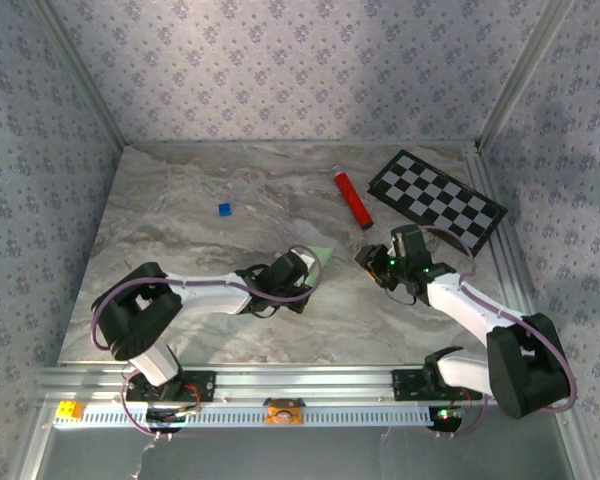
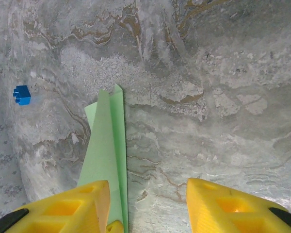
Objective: Fold a paper plane with a square sheet of paper (pick it up from the middle)
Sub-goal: Fold the wing for the fifth time at the center of the table.
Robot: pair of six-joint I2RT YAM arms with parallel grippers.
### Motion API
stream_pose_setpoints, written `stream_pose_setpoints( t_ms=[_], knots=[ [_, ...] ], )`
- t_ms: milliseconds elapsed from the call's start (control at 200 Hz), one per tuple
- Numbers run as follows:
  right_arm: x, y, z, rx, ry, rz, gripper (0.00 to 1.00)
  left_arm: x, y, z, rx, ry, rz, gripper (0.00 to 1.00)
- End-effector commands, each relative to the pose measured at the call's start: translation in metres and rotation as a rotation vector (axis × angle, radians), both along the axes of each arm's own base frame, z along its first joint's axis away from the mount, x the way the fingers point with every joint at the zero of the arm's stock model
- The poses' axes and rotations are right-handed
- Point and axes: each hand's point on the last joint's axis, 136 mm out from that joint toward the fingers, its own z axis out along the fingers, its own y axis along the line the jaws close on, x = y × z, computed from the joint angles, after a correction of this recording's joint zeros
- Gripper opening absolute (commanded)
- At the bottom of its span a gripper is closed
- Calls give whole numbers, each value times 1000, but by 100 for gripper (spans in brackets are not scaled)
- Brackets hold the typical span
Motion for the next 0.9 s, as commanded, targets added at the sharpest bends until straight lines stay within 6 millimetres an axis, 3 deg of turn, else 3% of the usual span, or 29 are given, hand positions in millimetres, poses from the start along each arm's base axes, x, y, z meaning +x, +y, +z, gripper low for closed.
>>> stream_pose_setpoints(
  t_ms=[0,515,895],
  knots=[
    [2,-2,3,-37,-41,4,46,-3,-9,5,-101,46,0,0],
    [1,21,12,-61,-154,118,41,-6,-18,0,-310,223,-1,0],
    [-1,57,6,55,-133,247,39,-3,-26,-6,-465,361,6,0]
  ],
)
